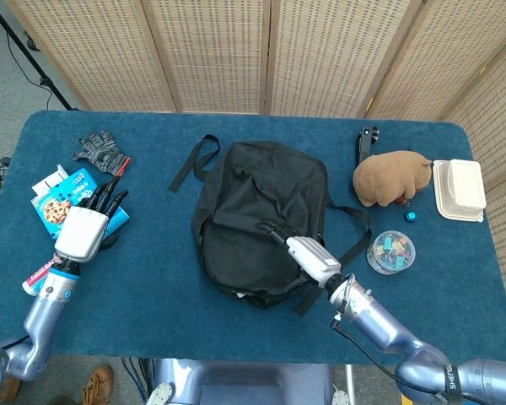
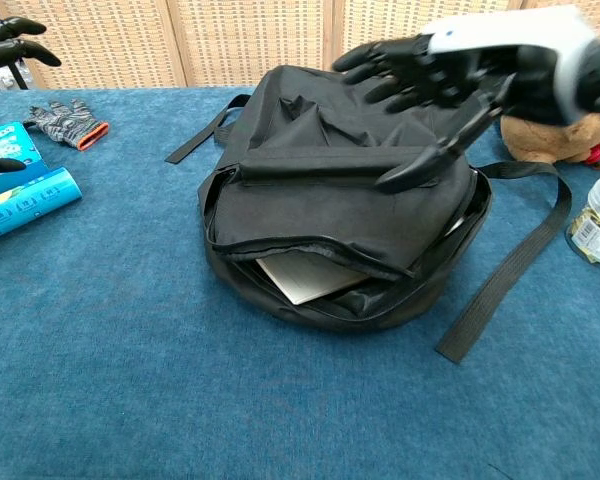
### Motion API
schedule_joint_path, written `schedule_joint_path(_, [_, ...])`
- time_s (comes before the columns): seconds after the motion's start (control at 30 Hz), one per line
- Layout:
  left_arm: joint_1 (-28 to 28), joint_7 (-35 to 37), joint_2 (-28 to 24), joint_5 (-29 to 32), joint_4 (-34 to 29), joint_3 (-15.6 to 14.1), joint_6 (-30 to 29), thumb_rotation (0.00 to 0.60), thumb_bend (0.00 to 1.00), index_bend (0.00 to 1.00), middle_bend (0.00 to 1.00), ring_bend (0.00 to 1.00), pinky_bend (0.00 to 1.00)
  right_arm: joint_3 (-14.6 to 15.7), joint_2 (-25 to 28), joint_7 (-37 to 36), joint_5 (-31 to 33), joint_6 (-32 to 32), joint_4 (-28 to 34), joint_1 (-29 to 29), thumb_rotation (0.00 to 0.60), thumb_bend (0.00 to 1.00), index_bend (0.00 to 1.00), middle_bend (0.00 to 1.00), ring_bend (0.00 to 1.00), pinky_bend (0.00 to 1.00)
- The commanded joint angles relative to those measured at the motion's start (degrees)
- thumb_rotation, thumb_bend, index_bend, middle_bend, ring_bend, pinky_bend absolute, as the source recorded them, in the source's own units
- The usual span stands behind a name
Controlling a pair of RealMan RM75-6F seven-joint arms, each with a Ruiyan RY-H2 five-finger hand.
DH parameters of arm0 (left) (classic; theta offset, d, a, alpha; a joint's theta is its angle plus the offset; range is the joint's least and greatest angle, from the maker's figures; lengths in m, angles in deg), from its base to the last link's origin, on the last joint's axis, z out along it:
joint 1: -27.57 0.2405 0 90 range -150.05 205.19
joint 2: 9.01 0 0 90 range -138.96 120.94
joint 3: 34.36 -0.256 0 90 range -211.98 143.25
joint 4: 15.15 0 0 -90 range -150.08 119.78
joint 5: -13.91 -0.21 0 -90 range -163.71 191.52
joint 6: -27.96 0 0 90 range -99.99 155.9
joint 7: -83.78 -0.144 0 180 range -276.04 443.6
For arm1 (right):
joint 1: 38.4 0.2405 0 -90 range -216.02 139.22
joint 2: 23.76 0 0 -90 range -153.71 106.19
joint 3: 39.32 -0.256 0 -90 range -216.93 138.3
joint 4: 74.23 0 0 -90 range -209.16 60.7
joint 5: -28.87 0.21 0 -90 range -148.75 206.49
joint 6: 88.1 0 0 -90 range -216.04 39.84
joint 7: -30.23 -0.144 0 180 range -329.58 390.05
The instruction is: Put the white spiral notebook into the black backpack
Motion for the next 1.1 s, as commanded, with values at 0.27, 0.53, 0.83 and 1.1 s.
schedule_joint_path(0.27, [1.40,4.05,-2.24,1.46,-2.08,0.96,-0.77,0.600,0.00,0.13,0.01,0.06,0.31,5.45,7.16,3.26,-13.94,6.79,-12.43,-6.08,0.600,0.00,0.00,0.00,0.00,0.00])
schedule_joint_path(0.53, [4.96,6.96,-6.20,4.09,-8.24,0.10,-1.03,0.600,0.00,0.00,0.00,0.00,0.08,11.02,7.71,2.13,-22.25,17.65,-24.50,-13.75,0.600,0.00,0.00,0.00,0.00,0.00])
schedule_joint_path(0.83, [9.48,7.43,-10.49,7.15,-16.09,-1.44,-1.59,0.600,0.00,0.00,0.00,0.00,0.05,14.81,3.38,0.29,-21.67,29.69,-33.14,-24.95,0.600,0.00,0.00,0.00,0.00,0.00])
schedule_joint_path(1.1, [13.51,5.84,-13.08,9.94,-22.11,-1.74,-4.59,0.600,0.00,0.00,0.00,0.00,0.03,14.64,1.41,2.11,-19.06,34.74,-33.38,-30.25,0.600,0.00,0.00,0.00,0.00,0.00])
